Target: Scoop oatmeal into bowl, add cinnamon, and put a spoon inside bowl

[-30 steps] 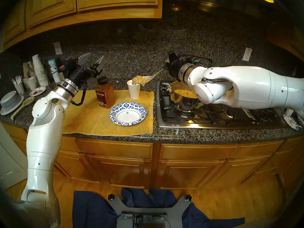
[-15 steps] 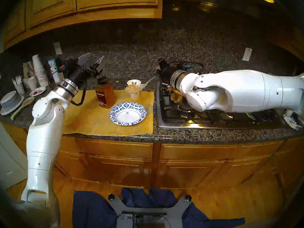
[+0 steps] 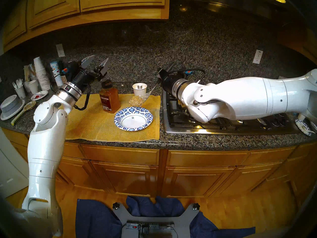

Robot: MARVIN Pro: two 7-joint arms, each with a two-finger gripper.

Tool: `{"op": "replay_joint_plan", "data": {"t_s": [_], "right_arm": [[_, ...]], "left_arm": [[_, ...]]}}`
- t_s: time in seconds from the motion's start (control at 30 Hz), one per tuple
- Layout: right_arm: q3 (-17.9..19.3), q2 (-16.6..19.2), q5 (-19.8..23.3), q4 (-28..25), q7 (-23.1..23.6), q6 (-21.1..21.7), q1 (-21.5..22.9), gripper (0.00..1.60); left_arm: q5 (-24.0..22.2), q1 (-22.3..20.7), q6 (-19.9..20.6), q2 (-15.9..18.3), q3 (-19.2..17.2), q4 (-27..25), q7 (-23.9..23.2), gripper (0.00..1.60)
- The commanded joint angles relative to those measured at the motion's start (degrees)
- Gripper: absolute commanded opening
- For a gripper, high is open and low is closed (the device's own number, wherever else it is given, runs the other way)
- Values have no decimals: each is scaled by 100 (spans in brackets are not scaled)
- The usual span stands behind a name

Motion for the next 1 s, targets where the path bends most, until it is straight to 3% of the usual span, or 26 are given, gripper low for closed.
{"op": "replay_joint_plan", "data": {"t_s": [0.0,0.53,0.97], "right_arm": [[-141,-281,-630,69,59,-304,397,0],[-755,-591,-1703,-2,168,-746,574,0],[-1583,-1206,-2831,194,-114,-1395,695,0]], "left_arm": [[-44,-173,-51,4,-32,-131,-6,160],[-45,-173,-52,5,-32,-131,-5,160],[-47,-173,-52,5,-31,-131,-5,160]]}}
